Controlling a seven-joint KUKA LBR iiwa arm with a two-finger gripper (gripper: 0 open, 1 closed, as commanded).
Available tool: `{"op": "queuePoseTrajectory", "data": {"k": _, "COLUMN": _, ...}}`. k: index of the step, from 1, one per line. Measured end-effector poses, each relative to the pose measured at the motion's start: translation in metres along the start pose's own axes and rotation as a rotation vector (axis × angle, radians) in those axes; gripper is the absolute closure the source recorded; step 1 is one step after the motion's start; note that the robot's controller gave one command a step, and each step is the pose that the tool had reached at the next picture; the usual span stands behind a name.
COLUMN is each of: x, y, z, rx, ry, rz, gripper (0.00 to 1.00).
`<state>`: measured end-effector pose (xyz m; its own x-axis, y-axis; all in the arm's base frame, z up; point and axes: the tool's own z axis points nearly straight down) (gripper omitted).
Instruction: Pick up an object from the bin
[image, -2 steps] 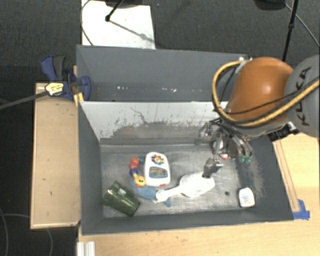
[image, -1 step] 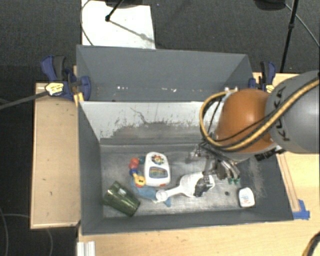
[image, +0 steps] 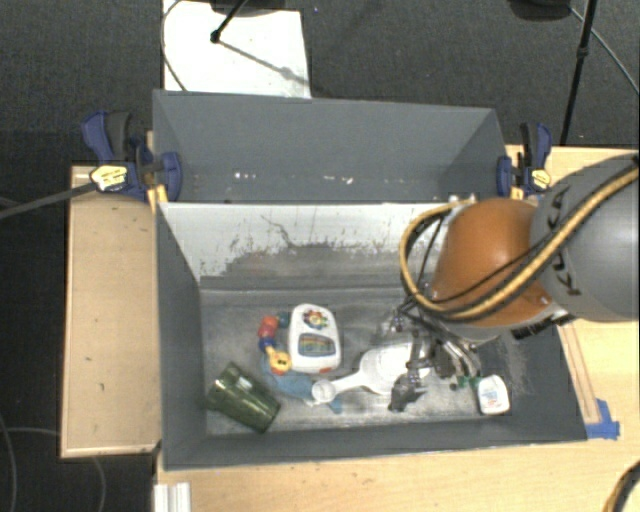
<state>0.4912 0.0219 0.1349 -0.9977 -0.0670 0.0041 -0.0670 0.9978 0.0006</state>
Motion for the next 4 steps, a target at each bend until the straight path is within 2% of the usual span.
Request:
{"op": "queuePoseTrajectory", "data": {"k": 1, "x": -0.015, "y": -0.018, "z": -0.005, "rx": 0.000, "ry": -0.009, "rz": 0.103, "gripper": 0.00}}
{"op": "queuePoseTrajectory", "data": {"k": 2, "x": -0.005, "y": -0.023, "z": 0.062, "rx": 0.001, "ry": -0.010, "rz": 0.035, "gripper": 0.00}}
{"op": "queuePoseTrajectory", "data": {"k": 3, "x": -0.016, "y": -0.019, "z": 0.062, "rx": 0.003, "ry": -0.006, "rz": -0.011, "gripper": 1.00}}
{"op": "queuePoseTrajectory", "data": {"k": 4, "x": -0.016, "y": -0.019, "z": 0.062, "rx": 0.003, "ry": -0.006, "rz": -0.011, "gripper": 1.00}}
